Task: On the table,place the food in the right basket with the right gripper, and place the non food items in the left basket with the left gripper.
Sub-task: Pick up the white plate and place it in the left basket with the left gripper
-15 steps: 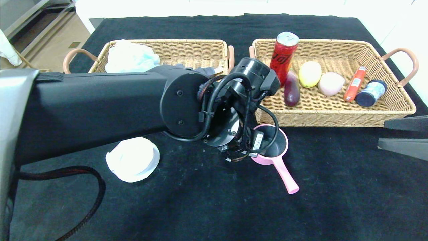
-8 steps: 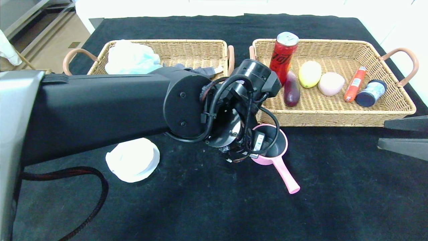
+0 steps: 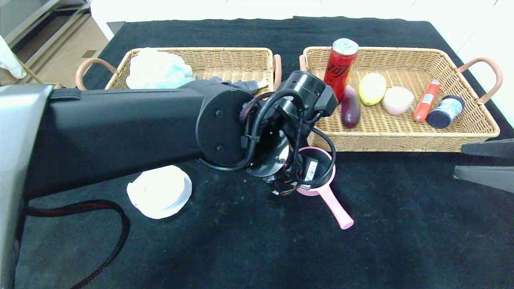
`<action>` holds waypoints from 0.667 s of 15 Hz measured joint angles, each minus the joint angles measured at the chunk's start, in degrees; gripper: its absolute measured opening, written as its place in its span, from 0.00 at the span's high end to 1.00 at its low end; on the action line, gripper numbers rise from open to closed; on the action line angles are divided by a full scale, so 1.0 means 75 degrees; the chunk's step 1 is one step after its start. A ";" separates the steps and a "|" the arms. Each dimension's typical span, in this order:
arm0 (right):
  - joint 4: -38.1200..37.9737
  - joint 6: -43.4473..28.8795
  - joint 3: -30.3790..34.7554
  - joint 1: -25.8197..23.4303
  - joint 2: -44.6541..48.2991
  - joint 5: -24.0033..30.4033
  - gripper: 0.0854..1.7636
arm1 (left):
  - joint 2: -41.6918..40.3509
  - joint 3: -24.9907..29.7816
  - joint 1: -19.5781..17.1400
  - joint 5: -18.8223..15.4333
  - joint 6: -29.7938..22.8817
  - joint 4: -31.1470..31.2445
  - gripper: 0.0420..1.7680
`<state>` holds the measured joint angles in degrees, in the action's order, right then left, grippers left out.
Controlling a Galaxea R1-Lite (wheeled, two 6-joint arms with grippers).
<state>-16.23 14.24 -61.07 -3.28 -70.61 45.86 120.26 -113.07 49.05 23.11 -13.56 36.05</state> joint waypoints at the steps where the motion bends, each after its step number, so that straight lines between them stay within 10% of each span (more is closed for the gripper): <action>1: 0.0003 0.0000 0.0003 0.0000 0.0000 0.0003 0.03 | -0.0011 0.0005 0.0005 0.0046 0.0003 0.0033 0.93; 10: 0.0000 0.0000 0.0011 0.0002 0.0003 0.0000 0.03 | -0.0052 0.0005 -0.0003 0.0028 -0.0015 0.0044 0.93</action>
<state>-16.23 14.24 -60.99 -3.27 -70.58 45.86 119.87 -113.03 49.03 23.32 -13.67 36.38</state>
